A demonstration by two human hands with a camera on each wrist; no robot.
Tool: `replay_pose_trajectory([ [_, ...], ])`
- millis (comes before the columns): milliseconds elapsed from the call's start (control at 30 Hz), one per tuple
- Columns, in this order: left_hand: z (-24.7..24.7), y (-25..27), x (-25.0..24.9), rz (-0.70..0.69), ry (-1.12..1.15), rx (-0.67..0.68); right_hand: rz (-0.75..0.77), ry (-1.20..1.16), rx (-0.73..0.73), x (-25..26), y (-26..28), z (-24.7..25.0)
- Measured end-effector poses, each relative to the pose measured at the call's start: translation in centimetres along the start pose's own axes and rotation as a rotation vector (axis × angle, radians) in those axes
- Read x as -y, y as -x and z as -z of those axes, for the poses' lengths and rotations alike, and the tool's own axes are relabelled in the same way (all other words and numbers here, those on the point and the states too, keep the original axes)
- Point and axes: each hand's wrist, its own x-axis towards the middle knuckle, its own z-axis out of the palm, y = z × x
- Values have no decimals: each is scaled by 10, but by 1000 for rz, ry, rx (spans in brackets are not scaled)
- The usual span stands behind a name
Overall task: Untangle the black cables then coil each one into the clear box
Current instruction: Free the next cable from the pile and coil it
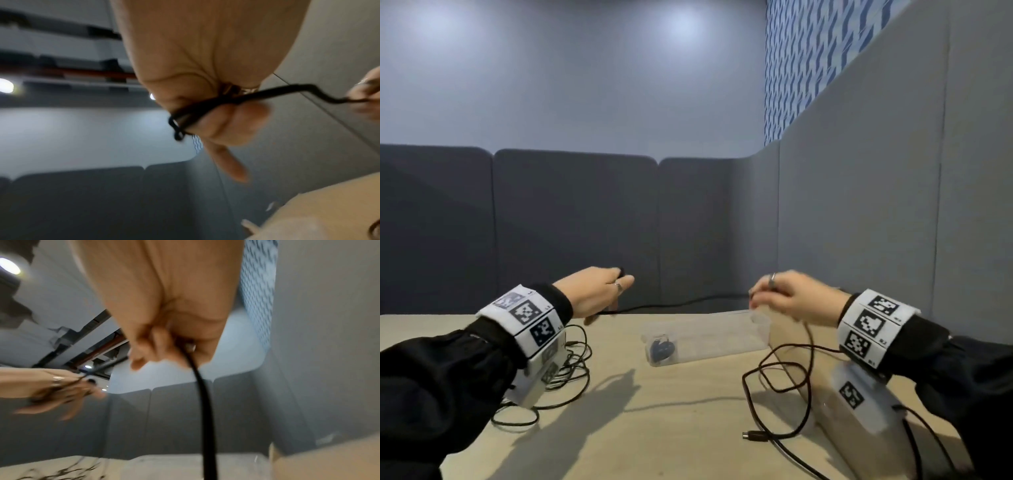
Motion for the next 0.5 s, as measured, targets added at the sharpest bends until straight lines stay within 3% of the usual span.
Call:
replay_pose_trajectory([
  [100,-8,15,-20,-40,467,380,-11,-66,-482,-8,-20,16],
  [167,-10,25,-35,-194,752,521,-93,-114,-593,-12,-34,19],
  [233,-6,33,-51,-364,1075,560,-150,-53,-460,-14,-45,13],
  [333,0,31,-64,-476,1521,407,-76,137,5,-6,-43,-14],
  [400,4,23,-66,-485,1596,174,-31,113,294,5,-32,-38],
  [500,9,14,-63,-383,1394,-154,-11,-12,522,23,-11,-59],
])
